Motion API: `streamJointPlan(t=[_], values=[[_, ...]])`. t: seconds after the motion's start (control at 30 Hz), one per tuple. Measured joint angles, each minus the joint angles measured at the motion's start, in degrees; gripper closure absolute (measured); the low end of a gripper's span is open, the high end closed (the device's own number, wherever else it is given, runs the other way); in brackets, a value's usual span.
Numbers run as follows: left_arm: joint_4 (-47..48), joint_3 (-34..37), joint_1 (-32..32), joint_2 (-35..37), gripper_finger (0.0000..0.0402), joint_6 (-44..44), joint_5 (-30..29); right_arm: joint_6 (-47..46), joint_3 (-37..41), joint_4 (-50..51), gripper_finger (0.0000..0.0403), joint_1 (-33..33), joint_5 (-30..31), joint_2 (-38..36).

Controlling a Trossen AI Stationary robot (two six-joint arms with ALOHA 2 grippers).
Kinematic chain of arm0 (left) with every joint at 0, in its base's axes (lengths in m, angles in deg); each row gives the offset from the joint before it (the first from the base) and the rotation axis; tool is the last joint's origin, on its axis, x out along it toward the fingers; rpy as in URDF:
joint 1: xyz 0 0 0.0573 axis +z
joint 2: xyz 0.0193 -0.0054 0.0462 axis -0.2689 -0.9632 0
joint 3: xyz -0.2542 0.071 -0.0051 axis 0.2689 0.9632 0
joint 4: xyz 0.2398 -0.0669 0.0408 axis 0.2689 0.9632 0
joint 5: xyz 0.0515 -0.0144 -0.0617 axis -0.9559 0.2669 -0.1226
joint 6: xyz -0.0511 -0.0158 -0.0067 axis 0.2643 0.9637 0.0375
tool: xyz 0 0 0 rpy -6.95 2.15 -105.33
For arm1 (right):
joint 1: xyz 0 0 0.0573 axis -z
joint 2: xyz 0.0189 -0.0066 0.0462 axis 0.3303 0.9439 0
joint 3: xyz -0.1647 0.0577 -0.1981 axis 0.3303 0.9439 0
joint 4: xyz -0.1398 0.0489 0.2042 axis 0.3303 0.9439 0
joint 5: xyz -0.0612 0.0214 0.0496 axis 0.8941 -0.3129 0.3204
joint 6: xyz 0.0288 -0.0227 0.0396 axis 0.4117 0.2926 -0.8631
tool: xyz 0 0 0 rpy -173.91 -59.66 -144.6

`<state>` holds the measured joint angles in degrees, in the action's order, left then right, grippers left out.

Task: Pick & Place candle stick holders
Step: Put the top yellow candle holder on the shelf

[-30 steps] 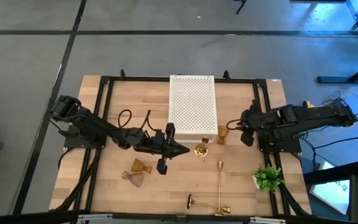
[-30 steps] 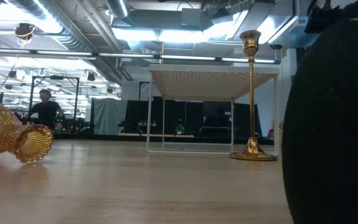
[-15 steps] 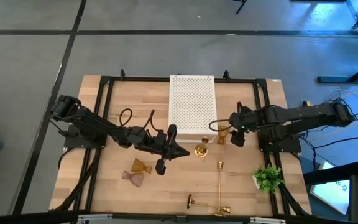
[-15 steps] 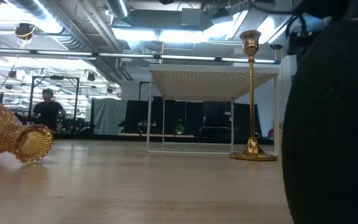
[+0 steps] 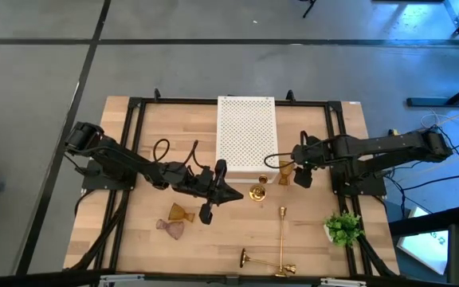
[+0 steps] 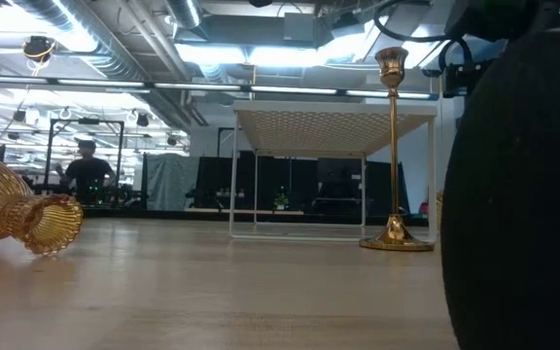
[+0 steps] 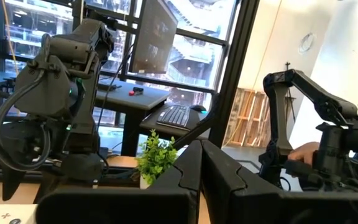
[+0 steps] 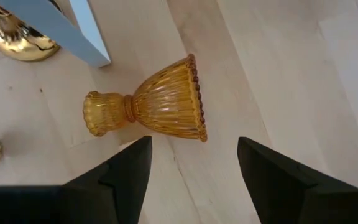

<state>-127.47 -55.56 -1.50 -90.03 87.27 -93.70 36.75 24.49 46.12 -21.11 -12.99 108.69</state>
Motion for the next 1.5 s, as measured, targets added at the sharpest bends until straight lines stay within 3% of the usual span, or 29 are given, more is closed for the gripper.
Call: streamJointPlan(t=[0.3,0.57,0.73,1.17,1.5], values=[[0.0,0.0,0.9,0.0,0.0396,0.0,1.0,5.1,2.9,-7.8,0.0162,0.2,-1.7,0.0],[0.0,0.0,1.2,0.0,0.0396,0.1,1.3,5.9,4.2,-9.3,0.0162,5.5,-2.7,0.1],[0.0,0.0,1.2,0.0,0.0396,0.1,1.3,10.2,7.0,-15.7,0.0162,7.9,-8.5,2.4],[0.0,0.0,1.1,0.0,0.0396,0.2,1.1,12.6,7.5,-16.6,0.0163,10.5,-16.4,7.1],[0.0,0.0,1.1,0.0,0.0396,0.2,1.0,13.6,7.5,-17.8,0.0198,10.4,-22.1,7.1]])
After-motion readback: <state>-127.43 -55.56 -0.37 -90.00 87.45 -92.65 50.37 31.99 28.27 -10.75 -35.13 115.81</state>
